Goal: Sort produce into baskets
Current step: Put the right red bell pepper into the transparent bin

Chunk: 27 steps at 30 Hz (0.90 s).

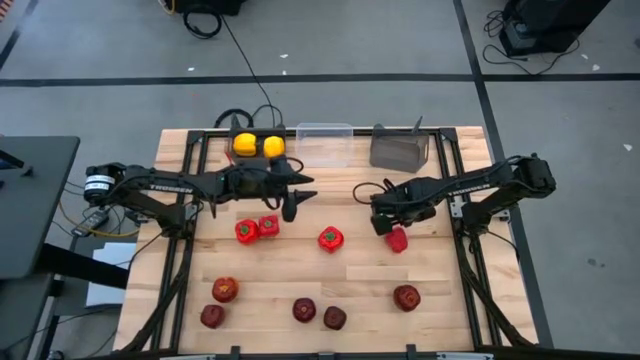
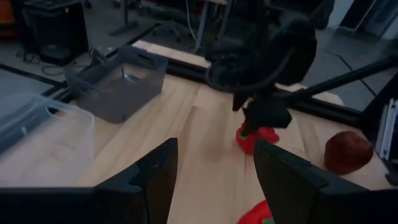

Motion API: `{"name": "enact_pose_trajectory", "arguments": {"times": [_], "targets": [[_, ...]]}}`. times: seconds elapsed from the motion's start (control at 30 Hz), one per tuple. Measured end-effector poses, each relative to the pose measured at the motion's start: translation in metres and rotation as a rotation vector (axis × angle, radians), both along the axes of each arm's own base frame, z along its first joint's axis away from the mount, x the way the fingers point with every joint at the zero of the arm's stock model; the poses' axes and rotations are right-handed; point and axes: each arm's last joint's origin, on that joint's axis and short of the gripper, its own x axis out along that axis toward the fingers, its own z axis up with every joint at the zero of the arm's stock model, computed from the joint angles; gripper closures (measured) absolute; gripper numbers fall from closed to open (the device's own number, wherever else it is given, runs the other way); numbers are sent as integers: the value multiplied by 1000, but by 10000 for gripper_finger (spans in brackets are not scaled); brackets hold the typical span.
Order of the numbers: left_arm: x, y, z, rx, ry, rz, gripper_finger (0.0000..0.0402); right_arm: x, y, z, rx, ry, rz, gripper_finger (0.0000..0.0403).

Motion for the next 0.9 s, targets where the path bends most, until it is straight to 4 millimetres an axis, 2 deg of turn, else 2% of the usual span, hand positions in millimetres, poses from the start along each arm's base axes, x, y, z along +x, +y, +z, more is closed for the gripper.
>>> {"name": "enact_pose_trajectory", "arguments": {"times": [0.13, 0.2, 0.37, 0.47, 0.6, 0.9], "targets": [[1, 0, 2, 3, -25, 0, 186, 3, 7, 2, 59, -31, 94, 97], [1, 0, 3, -1, -30, 2, 186, 5, 11, 10, 45, -65, 165, 111], [1, 0, 3, -20, -32, 11, 186, 12, 24, 39, 34, -183, 420, 107], [1, 1, 3, -16, -32, 29, 186, 9, 33, 46, 18, -155, 507, 90], [0, 1, 3, -15, -31, 35, 186, -3, 35, 35, -2, -21, 527, 64], [0, 1, 1, 8, -12, 29, 186, -3, 38, 7, 20, -107, 521, 19]]}}
